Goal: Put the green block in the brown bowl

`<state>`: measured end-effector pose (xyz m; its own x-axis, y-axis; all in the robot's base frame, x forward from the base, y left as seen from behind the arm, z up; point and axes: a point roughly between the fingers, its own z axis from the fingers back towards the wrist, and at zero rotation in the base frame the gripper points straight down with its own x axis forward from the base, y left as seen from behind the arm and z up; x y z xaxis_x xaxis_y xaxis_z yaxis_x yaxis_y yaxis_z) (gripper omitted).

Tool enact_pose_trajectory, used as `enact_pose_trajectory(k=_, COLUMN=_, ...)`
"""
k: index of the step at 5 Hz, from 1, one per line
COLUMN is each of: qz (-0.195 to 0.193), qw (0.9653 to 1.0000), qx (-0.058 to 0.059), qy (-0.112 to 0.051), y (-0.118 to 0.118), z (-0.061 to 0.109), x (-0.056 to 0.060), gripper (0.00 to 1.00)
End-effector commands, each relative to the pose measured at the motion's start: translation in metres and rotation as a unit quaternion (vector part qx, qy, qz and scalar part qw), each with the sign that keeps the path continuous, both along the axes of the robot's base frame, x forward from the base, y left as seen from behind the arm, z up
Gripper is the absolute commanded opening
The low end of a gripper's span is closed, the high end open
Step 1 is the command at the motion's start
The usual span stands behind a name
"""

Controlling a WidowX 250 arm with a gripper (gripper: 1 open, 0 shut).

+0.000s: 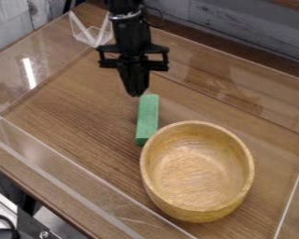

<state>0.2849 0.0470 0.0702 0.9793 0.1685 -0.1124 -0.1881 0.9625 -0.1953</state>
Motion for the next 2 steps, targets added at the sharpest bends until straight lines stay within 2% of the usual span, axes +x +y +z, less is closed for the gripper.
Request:
enact_pose_trajectory(k=1, qz=-0.001, qw=0.9992, qx=0.011, qy=-0.038, y=0.0057, z=0.0214, x=0.0118, gripper=0.00)
enact_pose_trajectory(k=2, qz=0.000, qw=0.9995, qx=0.015, qy=-0.028, y=0.0015, z=0.0120, x=0.0114, gripper=1.00)
